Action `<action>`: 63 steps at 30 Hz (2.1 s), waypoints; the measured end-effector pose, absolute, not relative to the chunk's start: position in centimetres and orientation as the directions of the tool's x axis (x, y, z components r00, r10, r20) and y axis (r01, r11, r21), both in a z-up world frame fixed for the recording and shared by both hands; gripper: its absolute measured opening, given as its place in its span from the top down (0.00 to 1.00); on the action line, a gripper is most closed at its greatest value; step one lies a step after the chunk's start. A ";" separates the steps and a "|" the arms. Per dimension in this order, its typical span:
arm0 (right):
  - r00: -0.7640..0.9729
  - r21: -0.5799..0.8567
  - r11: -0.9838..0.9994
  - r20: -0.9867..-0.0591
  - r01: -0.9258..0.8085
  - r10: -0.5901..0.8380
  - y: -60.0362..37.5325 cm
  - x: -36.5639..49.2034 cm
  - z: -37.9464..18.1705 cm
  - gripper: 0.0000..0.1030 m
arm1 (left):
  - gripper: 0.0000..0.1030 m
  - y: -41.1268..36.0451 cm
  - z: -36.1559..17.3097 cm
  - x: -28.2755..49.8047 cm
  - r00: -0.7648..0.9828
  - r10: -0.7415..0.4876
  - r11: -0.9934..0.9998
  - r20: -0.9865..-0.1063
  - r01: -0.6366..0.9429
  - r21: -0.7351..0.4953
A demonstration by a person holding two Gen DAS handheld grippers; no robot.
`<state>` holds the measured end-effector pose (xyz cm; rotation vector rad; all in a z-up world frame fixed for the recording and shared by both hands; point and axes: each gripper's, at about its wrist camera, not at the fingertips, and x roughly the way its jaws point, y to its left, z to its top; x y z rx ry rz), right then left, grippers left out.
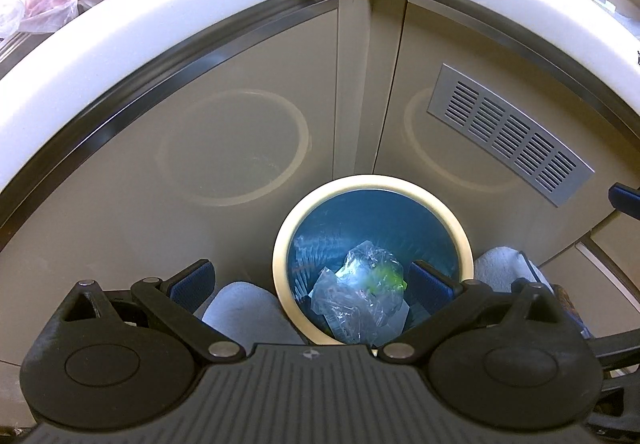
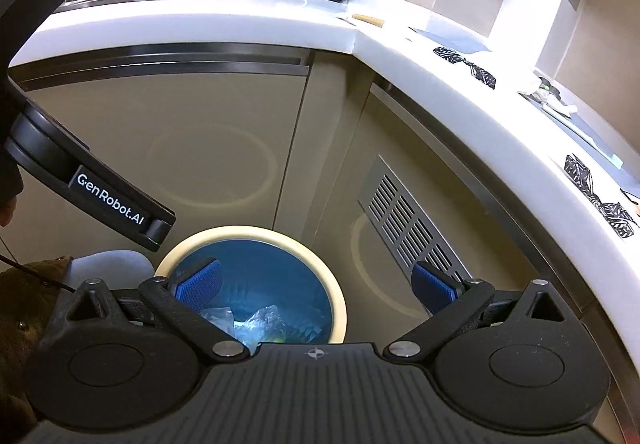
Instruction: Collect trash
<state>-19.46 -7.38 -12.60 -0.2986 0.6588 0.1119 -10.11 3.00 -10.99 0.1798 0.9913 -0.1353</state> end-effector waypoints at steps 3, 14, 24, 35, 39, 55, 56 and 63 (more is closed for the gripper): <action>0.785 -0.236 0.952 -0.619 -0.195 0.008 -7.4 -19.5 -12.6 0.02 | 0.00 3.0 -11.0 -10.1 0.541 -0.031 0.977 -0.841 0.196 0.090; 0.780 -0.227 0.954 -0.626 -0.195 0.010 -7.5 -19.3 -12.8 0.02 | 0.00 3.0 -11.0 -10.0 0.538 -0.029 0.976 -0.842 0.199 0.093; 0.779 -0.226 0.954 -0.627 -0.195 0.010 -7.5 -19.3 -12.8 0.02 | 0.00 2.9 -11.1 -10.1 0.538 -0.028 0.974 -0.842 0.204 0.097; 0.773 -0.218 0.955 -0.634 -0.200 0.017 -7.7 -19.1 -13.0 0.02 | 0.00 2.9 -11.3 -9.9 0.529 -0.022 0.972 -0.848 0.209 0.104; 0.769 -0.211 0.957 -0.639 -0.201 0.020 -7.8 -18.9 -13.1 0.02 | 0.00 2.8 -11.5 -9.8 0.523 -0.018 0.972 -0.852 0.210 0.109; 0.825 -0.159 0.979 -0.566 -0.128 0.016 -10.5 -19.4 -10.4 0.02 | 0.00 2.0 -8.8 -9.1 0.559 -0.029 0.963 -0.829 0.238 0.127; 0.829 -0.153 0.981 -0.560 -0.121 0.015 -10.8 -19.5 -10.2 0.02 | 0.00 1.9 -8.3 -8.7 0.561 -0.042 0.965 -0.827 0.237 0.111; 0.862 -0.148 0.987 -0.507 -0.061 -0.023 -13.1 -20.6 -8.3 0.02 | 0.00 -0.1 -2.0 -6.3 0.650 -0.162 0.969 -0.743 0.247 0.004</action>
